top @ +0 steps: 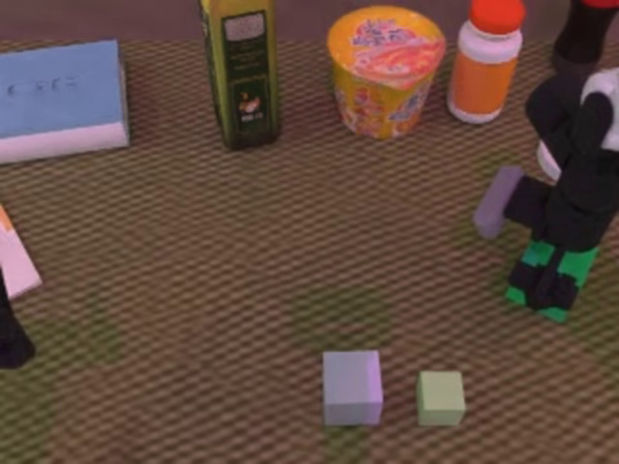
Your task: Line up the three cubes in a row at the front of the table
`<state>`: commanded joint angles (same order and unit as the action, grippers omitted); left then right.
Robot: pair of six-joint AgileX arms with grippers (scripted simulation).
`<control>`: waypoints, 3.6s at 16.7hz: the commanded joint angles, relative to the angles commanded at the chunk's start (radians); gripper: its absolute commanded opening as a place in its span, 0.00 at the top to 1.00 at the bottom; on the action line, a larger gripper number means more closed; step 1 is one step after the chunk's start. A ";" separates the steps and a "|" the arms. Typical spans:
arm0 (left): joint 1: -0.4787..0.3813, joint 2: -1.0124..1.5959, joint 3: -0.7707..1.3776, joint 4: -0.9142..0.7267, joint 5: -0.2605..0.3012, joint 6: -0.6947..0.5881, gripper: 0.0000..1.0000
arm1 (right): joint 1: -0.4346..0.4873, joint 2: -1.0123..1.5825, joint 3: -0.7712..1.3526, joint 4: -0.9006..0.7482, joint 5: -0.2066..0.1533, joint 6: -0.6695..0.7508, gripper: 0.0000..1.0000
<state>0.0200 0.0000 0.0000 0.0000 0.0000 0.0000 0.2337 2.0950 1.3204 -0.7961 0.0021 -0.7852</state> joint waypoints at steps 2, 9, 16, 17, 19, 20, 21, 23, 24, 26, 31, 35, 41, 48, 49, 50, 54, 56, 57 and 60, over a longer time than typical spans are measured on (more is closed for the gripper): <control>0.000 0.000 0.000 0.000 0.000 0.000 0.00 | 0.000 0.000 0.000 0.000 0.000 0.000 0.90; 0.000 0.000 0.000 0.000 0.000 0.000 0.00 | 0.000 0.000 0.000 0.000 0.000 0.000 1.00; 0.000 0.000 0.000 0.000 0.000 0.000 0.00 | 0.001 -0.043 0.050 -0.087 -0.005 0.005 1.00; 0.000 0.000 0.000 0.000 0.000 0.000 0.00 | 0.001 -0.057 0.072 -0.128 -0.005 0.005 1.00; 0.000 0.000 0.000 0.000 0.000 0.000 0.00 | 0.005 -0.087 0.114 -0.208 -0.005 0.003 1.00; 0.000 0.000 0.000 0.000 0.000 0.000 0.00 | 0.006 -0.101 0.131 -0.237 -0.005 0.003 1.00; 0.000 0.000 0.000 0.000 0.000 0.000 0.00 | 0.007 -0.112 0.143 -0.254 -0.005 0.003 1.00; 0.000 0.000 0.000 0.000 0.000 0.000 0.00 | 0.007 -0.117 0.148 -0.261 -0.005 0.003 1.00; 0.000 0.000 0.000 0.000 0.000 0.000 0.00 | 0.007 -0.117 0.148 -0.261 -0.005 0.003 1.00; 0.000 0.000 0.000 0.000 0.000 0.000 0.00 | 0.005 -0.112 0.148 -0.260 -0.005 0.005 1.00; 0.000 0.000 0.000 0.000 0.000 0.000 0.00 | 0.168 -0.016 0.308 -0.332 -0.004 0.055 1.00; 0.000 0.000 0.000 0.000 0.000 0.000 0.00 | 0.436 0.114 0.534 -0.436 -0.004 0.137 1.00; 0.000 0.000 0.000 0.000 0.000 0.000 0.00 | 0.771 0.259 0.815 -0.557 -0.002 0.251 1.00; 0.000 0.000 0.000 0.000 0.000 0.000 0.00 | 0.805 0.270 0.845 -0.565 -0.002 0.268 1.00; 0.000 0.000 0.000 0.000 0.000 0.000 0.00 | 0.806 0.270 0.832 -0.551 -0.001 0.269 1.00; 0.000 0.000 0.000 0.000 0.000 0.000 0.00 | 0.805 0.272 0.810 -0.527 -0.001 0.269 1.00; 0.000 0.000 0.000 0.000 0.000 0.000 0.00 | 0.807 0.288 0.682 -0.381 -0.001 0.271 1.00; 0.000 0.000 0.000 0.000 0.000 0.000 0.00 | 0.809 0.296 0.630 -0.325 0.000 0.271 1.00; 0.000 0.000 0.000 0.000 0.000 0.000 0.00 | 0.810 0.298 0.618 -0.313 0.000 0.270 1.00; 0.000 0.000 0.000 0.000 0.000 0.000 0.00 | 0.810 0.299 0.616 -0.311 0.000 0.270 1.00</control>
<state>0.0200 0.0000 0.0000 0.0000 0.0000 0.0000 1.0436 2.3936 1.9365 -1.1069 0.0024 -0.5150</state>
